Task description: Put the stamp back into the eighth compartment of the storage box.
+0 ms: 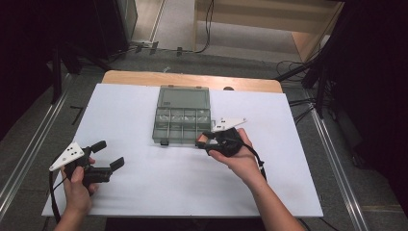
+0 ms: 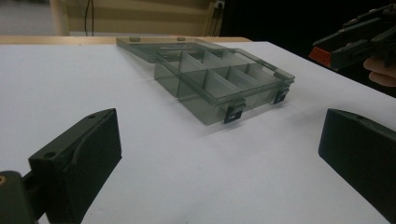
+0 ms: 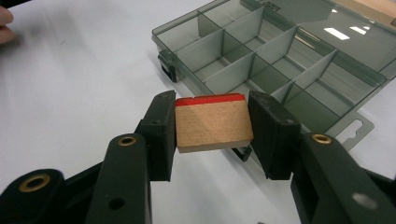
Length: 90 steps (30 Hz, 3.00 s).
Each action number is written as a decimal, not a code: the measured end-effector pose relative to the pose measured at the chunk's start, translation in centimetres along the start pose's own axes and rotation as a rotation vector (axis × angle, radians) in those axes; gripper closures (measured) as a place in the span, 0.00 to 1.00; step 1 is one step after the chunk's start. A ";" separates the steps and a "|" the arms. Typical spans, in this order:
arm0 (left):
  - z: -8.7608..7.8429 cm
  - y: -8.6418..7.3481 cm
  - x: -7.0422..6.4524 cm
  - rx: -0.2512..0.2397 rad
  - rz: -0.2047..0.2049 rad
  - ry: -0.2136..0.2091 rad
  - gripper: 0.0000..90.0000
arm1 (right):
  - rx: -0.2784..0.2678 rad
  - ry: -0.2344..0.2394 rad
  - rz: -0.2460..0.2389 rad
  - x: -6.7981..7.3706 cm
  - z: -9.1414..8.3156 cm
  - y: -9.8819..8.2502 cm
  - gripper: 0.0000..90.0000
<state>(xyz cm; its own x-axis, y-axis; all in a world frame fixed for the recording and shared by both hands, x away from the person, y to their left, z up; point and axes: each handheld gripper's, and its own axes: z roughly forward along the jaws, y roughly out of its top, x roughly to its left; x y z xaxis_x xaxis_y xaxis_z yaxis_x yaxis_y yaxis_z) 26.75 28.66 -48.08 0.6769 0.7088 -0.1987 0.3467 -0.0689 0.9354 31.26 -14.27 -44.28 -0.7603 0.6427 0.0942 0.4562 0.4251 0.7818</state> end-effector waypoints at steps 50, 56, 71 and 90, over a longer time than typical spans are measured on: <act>0.2 -0.1 0.0 0.004 0.000 -0.007 0.00 | 0.009 -0.075 0.124 -5.0 4.1 -0.2 0.57; 0.3 -0.1 -0.1 0.001 -0.004 -0.012 0.00 | -0.024 -0.053 0.151 -5.5 3.9 -0.3 0.51; 1.5 0.7 -1.1 0.002 0.008 -0.020 0.03 | -0.069 -0.001 0.218 -5.9 2.8 -0.4 0.10; 4.4 2.6 -1.8 0.041 0.018 -0.073 0.00 | -0.124 0.006 0.229 -6.8 0.0 -0.8 0.00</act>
<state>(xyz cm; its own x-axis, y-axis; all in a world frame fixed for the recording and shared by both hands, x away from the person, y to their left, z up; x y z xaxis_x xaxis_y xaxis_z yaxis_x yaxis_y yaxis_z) 29.26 24.12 -46.53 0.7284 0.6541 -0.2037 0.3589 -0.1110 0.9268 36.06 -19.02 -45.58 -0.6467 0.7092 0.2806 0.5566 0.1874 0.8093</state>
